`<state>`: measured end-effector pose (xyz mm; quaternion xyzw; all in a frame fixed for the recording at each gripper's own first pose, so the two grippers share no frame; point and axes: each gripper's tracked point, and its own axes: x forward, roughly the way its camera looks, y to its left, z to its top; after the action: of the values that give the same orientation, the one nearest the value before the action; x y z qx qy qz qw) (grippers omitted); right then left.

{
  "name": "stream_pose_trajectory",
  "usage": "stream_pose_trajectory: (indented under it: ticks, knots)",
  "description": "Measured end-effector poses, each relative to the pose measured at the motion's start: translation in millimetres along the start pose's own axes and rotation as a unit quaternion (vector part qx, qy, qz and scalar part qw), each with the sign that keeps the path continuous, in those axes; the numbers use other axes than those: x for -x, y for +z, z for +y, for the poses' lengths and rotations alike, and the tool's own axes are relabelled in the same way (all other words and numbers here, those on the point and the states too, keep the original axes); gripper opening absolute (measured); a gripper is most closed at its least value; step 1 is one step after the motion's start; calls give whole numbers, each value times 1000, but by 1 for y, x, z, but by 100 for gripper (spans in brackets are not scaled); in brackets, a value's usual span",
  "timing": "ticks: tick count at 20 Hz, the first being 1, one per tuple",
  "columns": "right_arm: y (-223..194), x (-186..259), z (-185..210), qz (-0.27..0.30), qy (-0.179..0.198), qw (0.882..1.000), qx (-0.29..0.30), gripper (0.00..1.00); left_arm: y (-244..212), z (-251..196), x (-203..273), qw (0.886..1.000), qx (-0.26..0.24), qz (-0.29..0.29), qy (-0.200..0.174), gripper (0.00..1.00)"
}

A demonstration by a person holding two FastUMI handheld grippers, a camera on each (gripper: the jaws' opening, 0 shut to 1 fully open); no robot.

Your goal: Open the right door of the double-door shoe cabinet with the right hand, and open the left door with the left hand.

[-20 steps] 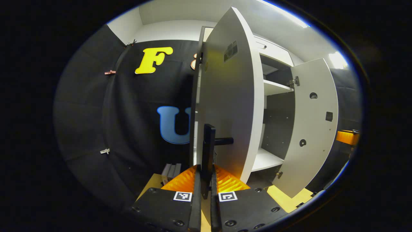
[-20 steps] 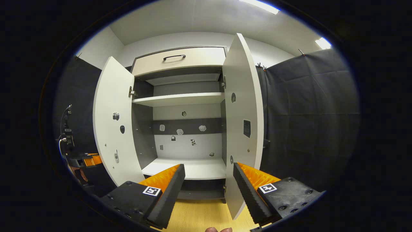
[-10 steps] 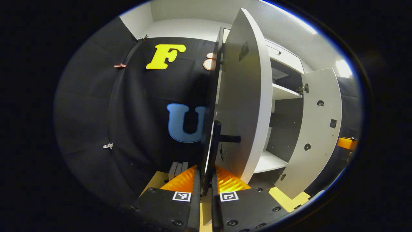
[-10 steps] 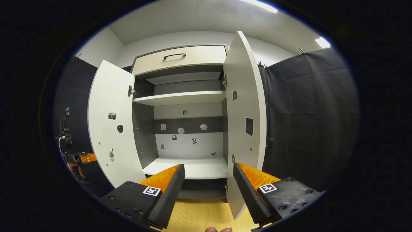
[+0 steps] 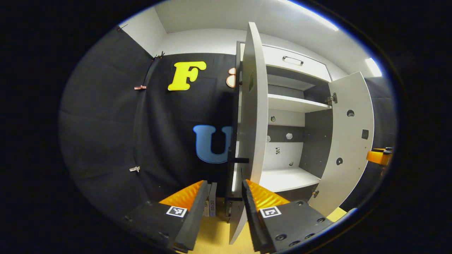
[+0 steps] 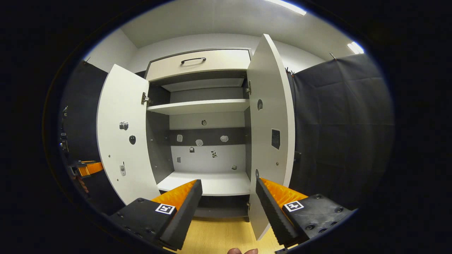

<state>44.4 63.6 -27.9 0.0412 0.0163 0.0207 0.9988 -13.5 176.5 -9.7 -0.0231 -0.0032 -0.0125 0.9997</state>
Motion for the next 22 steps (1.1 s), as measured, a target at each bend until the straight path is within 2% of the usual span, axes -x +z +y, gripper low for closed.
stream_pose_trajectory:
  ticks: [1, 4, 5, 12, 17, 22]
  knots:
    - [0, 1, 1, 0, 2, 1000, 0, 96, 5, -5, 3, 1000, -5, -4, -3, 71]
    - [1, 2, 3, -1, 5, 1000, 0, 96, 16, -11, 13, 1000, -8, -17, 0, 91]
    - [3, 3, 3, -3, 6, 1000, -1, 96, 19, -14, 16, 1000, -6, -21, 2, 95]
    - [13, 5, 5, -14, 18, 1000, -16, 96, 29, -47, 32, 999, -2, -39, 2, 95]
    - [18, 7, 1, -18, 21, 999, -16, 96, 32, -89, 33, 999, -11, -37, -29, 93]
    - [22, 7, -4, -20, 24, 999, -21, 96, 32, -124, 28, 998, -11, -36, -54, 95]
